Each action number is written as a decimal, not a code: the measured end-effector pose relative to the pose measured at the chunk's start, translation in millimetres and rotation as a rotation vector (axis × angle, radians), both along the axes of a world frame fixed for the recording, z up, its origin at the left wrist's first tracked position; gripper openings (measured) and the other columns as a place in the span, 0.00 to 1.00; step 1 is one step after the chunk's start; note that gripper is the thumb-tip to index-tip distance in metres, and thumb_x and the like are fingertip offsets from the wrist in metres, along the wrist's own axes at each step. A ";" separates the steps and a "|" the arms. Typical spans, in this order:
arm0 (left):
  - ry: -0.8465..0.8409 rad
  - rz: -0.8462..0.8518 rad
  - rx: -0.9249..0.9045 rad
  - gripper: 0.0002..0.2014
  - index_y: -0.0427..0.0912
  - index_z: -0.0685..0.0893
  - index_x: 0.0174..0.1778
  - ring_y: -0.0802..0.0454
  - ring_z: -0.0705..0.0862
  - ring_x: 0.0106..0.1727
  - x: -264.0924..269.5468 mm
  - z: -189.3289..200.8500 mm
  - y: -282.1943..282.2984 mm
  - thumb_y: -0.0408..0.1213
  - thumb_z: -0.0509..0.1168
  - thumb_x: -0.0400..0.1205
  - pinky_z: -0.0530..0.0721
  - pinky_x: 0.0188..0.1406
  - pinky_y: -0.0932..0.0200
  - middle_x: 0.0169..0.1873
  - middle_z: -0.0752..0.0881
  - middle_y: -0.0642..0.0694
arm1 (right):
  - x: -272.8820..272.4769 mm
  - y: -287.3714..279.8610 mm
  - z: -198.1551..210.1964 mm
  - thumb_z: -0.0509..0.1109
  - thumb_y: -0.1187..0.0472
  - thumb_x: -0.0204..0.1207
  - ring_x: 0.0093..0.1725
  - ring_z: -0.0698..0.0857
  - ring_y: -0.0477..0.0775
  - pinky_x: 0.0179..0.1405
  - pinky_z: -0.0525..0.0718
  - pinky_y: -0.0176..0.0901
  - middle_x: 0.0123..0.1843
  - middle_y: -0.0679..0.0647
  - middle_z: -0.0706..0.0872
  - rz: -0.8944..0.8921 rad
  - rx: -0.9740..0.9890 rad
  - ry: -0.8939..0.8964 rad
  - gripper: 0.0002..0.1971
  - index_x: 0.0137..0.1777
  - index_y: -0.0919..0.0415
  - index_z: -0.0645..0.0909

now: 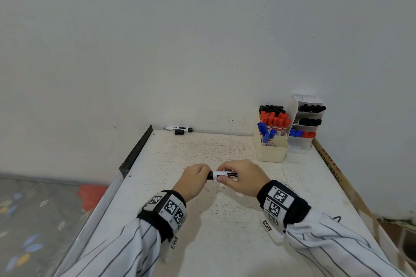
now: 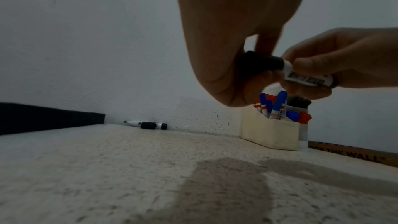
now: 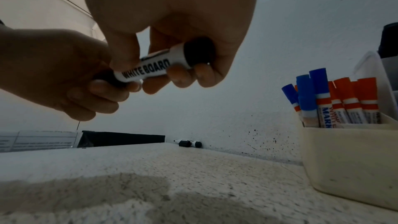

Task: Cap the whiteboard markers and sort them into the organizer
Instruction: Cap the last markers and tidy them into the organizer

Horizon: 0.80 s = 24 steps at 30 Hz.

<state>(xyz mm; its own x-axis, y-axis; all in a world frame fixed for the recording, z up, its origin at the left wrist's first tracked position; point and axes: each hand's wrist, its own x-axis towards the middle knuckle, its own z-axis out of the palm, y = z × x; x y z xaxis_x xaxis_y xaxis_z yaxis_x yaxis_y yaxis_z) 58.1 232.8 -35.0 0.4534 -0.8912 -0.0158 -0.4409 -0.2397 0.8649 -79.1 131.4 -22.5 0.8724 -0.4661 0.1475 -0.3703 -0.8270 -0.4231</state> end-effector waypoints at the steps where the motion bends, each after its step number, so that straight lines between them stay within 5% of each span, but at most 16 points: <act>1: -0.100 0.018 0.015 0.21 0.40 0.79 0.28 0.54 0.73 0.27 -3.6 1.4 -0.1 0.39 0.51 0.86 0.70 0.31 0.61 0.25 0.78 0.49 | 0.6 1.7 1.1 0.66 0.44 0.75 0.42 0.82 0.46 0.37 0.77 0.39 0.43 0.46 0.87 -0.005 -0.012 0.010 0.12 0.52 0.48 0.83; 6: -0.359 0.045 0.068 0.20 0.36 0.79 0.42 0.49 0.74 0.38 -12.7 4.3 2.0 0.43 0.47 0.87 0.69 0.41 0.60 0.34 0.77 0.44 | 0.7 3.5 0.0 0.64 0.45 0.78 0.38 0.81 0.52 0.40 0.79 0.46 0.39 0.52 0.87 0.015 0.193 0.024 0.16 0.50 0.54 0.86; 12: -0.286 0.066 0.145 0.20 0.47 0.65 0.27 0.56 0.69 0.29 -18.3 6.7 0.4 0.42 0.46 0.88 0.67 0.29 0.64 0.26 0.70 0.52 | -7.8 16.1 2.5 0.55 0.39 0.75 0.39 0.81 0.50 0.32 0.74 0.41 0.37 0.48 0.86 0.019 -0.164 0.037 0.21 0.48 0.49 0.85; 15: -0.333 0.072 0.024 0.21 0.47 0.64 0.25 0.52 0.69 0.28 -23.1 5.1 4.4 0.40 0.47 0.87 0.65 0.30 0.64 0.23 0.70 0.51 | -7.7 16.9 0.9 0.60 0.44 0.79 0.32 0.76 0.48 0.30 0.71 0.40 0.29 0.47 0.79 0.036 0.040 -0.002 0.15 0.43 0.50 0.84; 18: -0.325 0.056 -0.046 0.23 0.43 0.64 0.23 0.54 0.66 0.21 -26.9 6.6 4.5 0.37 0.48 0.87 0.64 0.20 0.63 0.18 0.68 0.48 | -8.4 14.2 -3.5 0.62 0.47 0.79 0.28 0.73 0.46 0.33 0.73 0.43 0.29 0.49 0.80 0.049 0.207 -0.071 0.13 0.38 0.49 0.83; 24: -0.286 0.043 0.080 0.20 0.45 0.60 0.26 0.50 0.68 0.27 -25.8 10.1 -1.5 0.34 0.46 0.87 0.62 0.28 0.61 0.23 0.68 0.49 | -12.0 13.4 -5.1 0.52 0.38 0.73 0.27 0.80 0.47 0.21 0.65 0.33 0.29 0.46 0.85 0.071 -0.362 -0.190 0.23 0.42 0.48 0.86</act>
<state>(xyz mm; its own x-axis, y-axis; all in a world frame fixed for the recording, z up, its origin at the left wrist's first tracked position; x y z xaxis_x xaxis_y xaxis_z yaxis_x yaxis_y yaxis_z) 32.3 231.2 -24.8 0.4865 -0.8723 0.0485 -0.6523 -0.3257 0.6844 -91.1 144.9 -27.7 0.8419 -0.2946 0.4522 -0.2506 -0.9555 -0.1559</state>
